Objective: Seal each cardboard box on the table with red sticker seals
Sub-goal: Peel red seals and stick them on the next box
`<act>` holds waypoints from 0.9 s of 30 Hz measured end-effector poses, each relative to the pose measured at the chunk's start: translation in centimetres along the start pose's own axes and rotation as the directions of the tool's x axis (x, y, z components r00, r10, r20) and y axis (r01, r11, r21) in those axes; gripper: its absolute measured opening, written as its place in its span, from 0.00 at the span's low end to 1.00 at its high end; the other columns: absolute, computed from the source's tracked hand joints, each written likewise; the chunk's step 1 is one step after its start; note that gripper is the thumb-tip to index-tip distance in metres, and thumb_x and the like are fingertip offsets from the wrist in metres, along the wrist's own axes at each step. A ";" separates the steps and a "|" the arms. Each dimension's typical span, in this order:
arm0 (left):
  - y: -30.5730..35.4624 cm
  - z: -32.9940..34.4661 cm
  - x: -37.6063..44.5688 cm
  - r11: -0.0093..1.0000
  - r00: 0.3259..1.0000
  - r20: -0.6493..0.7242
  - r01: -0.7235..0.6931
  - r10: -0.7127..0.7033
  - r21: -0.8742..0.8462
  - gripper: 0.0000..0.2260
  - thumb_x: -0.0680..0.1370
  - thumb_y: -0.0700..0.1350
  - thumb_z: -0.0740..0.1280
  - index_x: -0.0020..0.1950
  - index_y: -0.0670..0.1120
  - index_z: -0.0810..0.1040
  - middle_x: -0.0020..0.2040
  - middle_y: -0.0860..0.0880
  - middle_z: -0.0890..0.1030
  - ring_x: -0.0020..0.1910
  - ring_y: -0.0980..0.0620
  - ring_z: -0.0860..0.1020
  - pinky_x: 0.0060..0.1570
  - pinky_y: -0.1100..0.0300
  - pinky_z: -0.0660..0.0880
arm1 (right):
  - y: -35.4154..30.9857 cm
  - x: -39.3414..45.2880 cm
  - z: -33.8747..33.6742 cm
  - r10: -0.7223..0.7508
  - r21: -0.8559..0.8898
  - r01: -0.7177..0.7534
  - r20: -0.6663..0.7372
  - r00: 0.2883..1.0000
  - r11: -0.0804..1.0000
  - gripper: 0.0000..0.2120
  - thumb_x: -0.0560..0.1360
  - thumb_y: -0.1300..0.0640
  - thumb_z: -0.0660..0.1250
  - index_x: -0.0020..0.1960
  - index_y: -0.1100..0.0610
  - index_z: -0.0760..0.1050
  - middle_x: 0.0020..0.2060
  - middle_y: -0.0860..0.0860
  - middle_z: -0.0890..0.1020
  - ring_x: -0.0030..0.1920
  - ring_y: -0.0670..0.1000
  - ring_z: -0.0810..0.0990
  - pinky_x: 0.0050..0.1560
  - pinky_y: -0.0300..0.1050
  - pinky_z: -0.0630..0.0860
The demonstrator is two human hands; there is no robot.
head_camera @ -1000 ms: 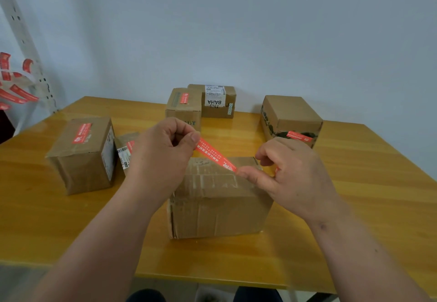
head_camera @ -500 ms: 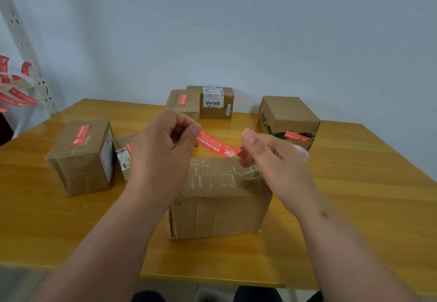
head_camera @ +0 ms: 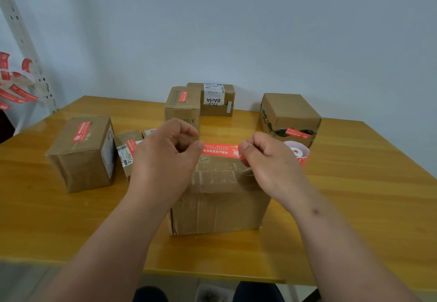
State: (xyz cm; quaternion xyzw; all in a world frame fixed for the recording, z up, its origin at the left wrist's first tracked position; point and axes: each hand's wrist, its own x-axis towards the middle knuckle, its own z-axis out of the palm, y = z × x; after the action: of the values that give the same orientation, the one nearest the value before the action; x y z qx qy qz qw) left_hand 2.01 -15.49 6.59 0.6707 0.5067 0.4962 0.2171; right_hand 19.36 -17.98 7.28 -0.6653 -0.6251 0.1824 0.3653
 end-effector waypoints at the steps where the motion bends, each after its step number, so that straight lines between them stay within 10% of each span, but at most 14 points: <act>1: -0.1 0.0 0.0 0.999 1.000 0.020 0.007 -0.008 0.041 0.06 0.75 0.46 0.71 0.47 0.56 0.76 0.32 0.55 0.79 0.30 0.62 0.75 0.25 0.72 0.66 | 0.2 0.1 0.2 -0.014 -0.099 0.015 0.007 1.000 0.995 0.15 0.81 0.48 0.56 0.40 0.54 0.71 0.37 0.50 0.77 0.40 0.50 0.75 0.45 0.49 0.70; 7: -0.3 0.5 0.1 0.953 0.987 0.156 -0.010 -0.039 0.303 0.12 0.77 0.46 0.69 0.56 0.56 0.71 0.36 0.55 0.79 0.36 0.56 0.77 0.30 0.64 0.69 | 0.7 0.7 1.2 -0.132 -0.483 0.120 0.008 0.991 0.867 0.13 0.80 0.47 0.54 0.40 0.50 0.68 0.39 0.45 0.69 0.44 0.48 0.70 0.54 0.49 0.65; 27: -0.4 1.4 -0.2 0.867 0.981 0.193 -0.112 0.019 0.486 0.11 0.78 0.48 0.64 0.60 0.55 0.70 0.44 0.53 0.76 0.43 0.55 0.73 0.32 0.65 0.64 | 1.4 1.2 1.7 -0.205 -0.530 0.211 0.071 0.976 0.822 0.11 0.79 0.46 0.57 0.41 0.51 0.68 0.42 0.48 0.69 0.47 0.50 0.67 0.46 0.43 0.66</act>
State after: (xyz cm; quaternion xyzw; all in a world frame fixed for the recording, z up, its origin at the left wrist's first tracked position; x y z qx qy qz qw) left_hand 3.08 -15.19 5.57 0.7632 0.5716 0.2938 0.0667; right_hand 19.30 -16.33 5.39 -0.6674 -0.7217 -0.0357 0.1799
